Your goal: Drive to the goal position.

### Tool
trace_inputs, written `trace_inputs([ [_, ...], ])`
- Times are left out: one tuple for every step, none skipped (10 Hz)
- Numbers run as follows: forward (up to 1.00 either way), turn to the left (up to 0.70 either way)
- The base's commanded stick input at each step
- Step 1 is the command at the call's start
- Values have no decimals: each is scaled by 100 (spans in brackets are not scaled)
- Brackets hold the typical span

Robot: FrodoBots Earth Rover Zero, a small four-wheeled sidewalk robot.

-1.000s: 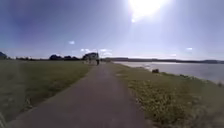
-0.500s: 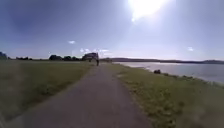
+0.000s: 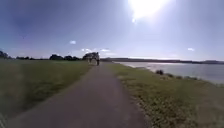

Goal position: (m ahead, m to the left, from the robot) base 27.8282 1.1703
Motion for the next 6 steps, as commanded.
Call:
trace_inputs([
  [50, 0],
  [50, 0],
  [50, 0],
  [50, 0],
  [50, 0],
  [50, 0],
])
